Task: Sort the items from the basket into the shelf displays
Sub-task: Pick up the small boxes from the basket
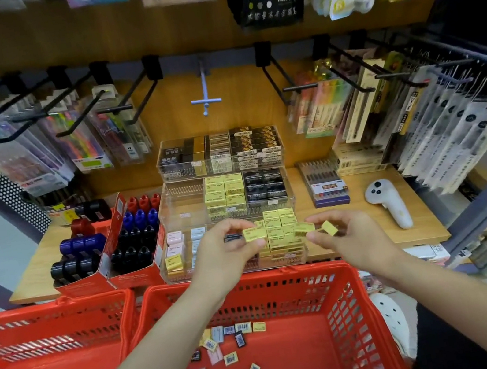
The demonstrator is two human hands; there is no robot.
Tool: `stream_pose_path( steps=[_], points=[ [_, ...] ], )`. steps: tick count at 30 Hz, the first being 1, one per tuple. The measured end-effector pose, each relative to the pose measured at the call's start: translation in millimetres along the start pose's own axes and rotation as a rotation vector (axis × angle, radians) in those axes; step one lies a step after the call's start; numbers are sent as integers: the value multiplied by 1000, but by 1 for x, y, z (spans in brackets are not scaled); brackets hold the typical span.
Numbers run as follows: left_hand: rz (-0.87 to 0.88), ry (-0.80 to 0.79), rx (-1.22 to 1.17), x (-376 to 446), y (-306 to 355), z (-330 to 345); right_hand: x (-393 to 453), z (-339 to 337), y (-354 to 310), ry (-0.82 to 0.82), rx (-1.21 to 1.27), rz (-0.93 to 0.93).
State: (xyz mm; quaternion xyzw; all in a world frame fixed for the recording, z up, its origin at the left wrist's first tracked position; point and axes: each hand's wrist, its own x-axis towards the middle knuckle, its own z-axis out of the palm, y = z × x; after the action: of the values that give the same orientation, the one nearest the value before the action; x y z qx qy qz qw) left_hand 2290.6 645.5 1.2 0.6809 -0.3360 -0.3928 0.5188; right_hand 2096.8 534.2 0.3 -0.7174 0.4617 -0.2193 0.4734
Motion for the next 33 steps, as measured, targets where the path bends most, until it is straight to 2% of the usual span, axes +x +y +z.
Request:
stream_pose_path(
  steps=[4,8,15,24,29,33],
  points=[
    [25,73,205,42,-14,10,42,0,29,155,-173,56],
    [101,101,404,81,-22,29,70,13,38,150,-308,-28],
    [224,192,569,101,-40,52,88,38,47,142,-313,-72],
    [95,409,505,99,-46,67,94,51,47,270,-181,-70],
    [63,416,495,104,-43,68,96,54,47,300,-174,-72],
    [53,380,462,101,-40,64,92,44,45,231,-116,24]
  ],
)
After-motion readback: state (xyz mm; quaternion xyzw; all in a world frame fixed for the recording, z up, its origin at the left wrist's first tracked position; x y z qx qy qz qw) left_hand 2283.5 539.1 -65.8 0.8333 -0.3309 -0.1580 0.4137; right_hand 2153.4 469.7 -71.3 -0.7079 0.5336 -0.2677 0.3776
